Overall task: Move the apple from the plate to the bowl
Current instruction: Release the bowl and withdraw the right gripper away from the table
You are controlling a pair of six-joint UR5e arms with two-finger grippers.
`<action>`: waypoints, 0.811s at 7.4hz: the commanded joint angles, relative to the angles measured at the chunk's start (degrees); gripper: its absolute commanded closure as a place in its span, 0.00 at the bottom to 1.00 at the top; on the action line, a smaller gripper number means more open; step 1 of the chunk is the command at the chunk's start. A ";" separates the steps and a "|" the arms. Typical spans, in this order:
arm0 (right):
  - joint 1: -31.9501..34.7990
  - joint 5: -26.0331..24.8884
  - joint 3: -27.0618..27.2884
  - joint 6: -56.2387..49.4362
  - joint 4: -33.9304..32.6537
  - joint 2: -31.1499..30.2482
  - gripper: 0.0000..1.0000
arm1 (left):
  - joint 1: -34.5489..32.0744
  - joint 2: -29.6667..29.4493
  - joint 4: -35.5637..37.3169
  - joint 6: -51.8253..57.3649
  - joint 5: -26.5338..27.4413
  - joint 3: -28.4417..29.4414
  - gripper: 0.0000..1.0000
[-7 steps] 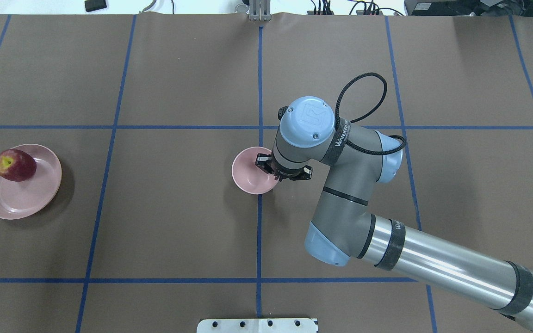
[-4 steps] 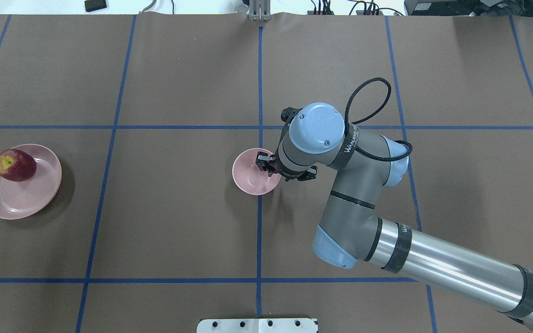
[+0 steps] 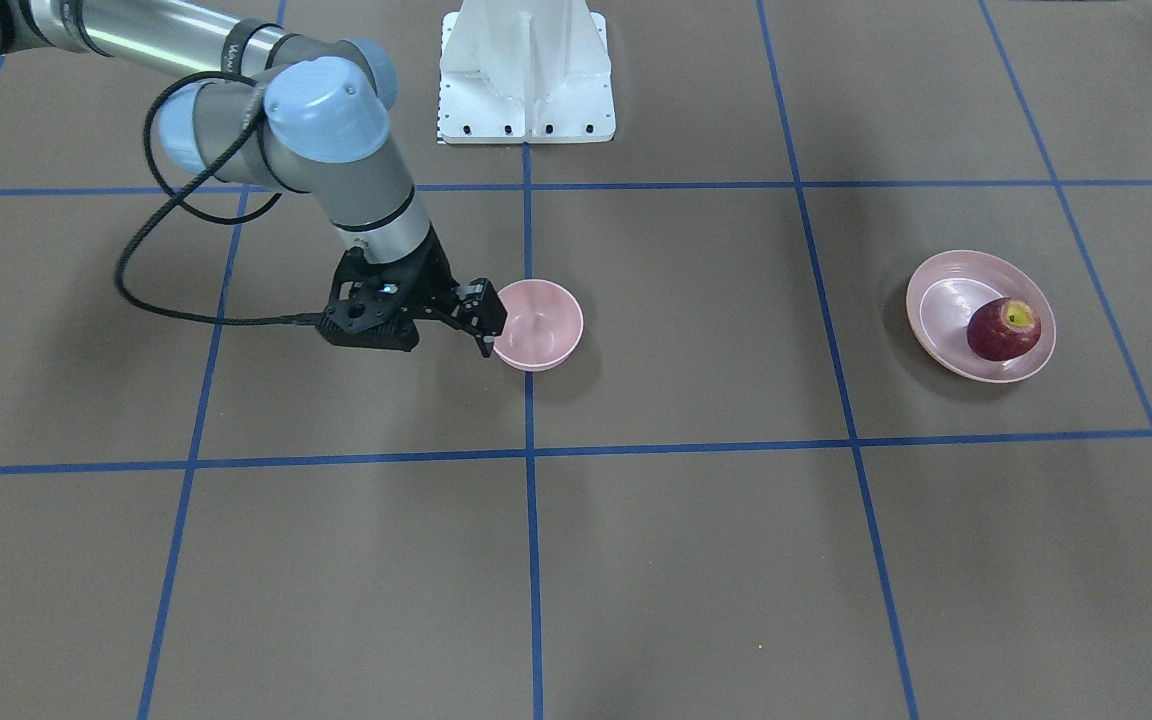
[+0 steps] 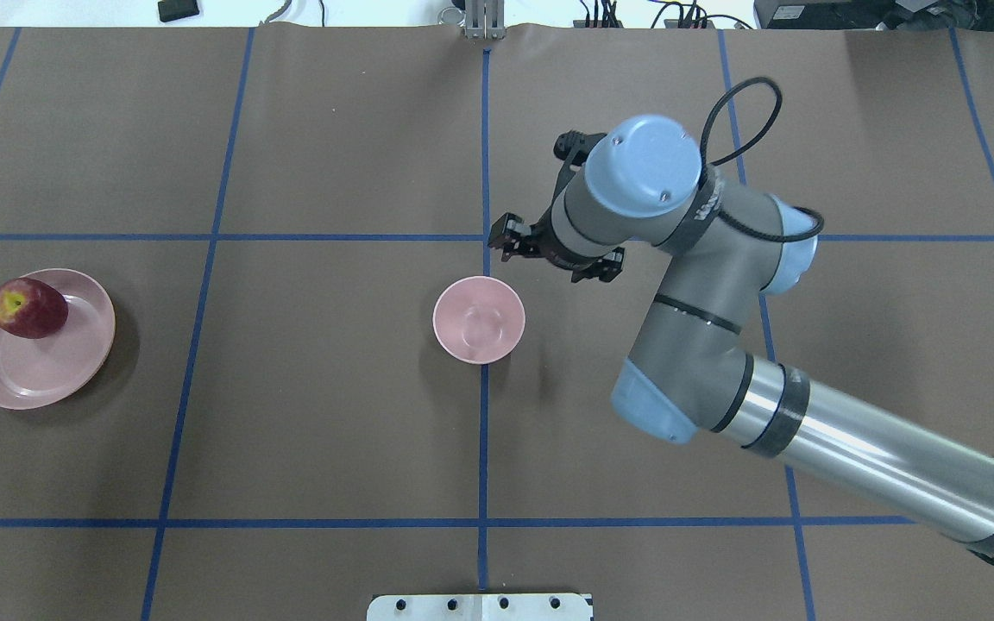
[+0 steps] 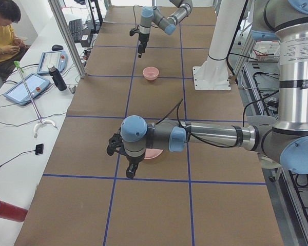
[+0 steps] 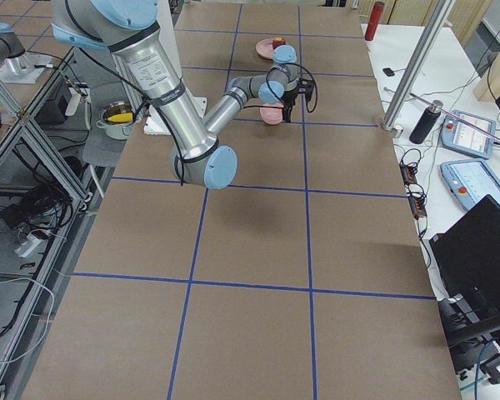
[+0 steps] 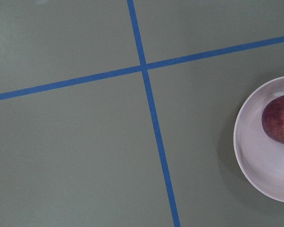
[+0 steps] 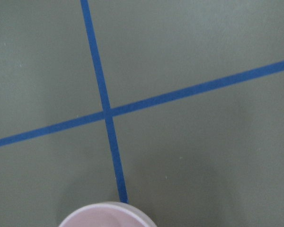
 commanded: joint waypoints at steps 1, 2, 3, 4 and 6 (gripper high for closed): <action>13.18 8.01 -0.03 -19.40 -2.90 -5.81 0.00 | 0.02 -0.94 -1.50 0.24 -0.16 -0.62 0.01; 19.50 11.78 -0.56 -31.69 -3.25 -10.03 0.00 | 0.19 -1.02 -4.56 0.25 -0.07 -0.28 0.01; 24.79 14.95 -1.26 -41.56 -3.34 -13.90 0.00 | 0.28 -0.85 -10.25 -0.36 -0.16 -0.45 0.01; 29.19 16.20 -1.35 -50.70 -3.17 -18.29 0.00 | 1.15 -0.85 -10.56 -0.54 -0.07 -0.11 0.01; 37.37 17.88 -1.36 -68.82 -3.08 -27.52 0.00 | 4.57 -0.85 -11.79 -13.70 -0.07 -0.72 0.01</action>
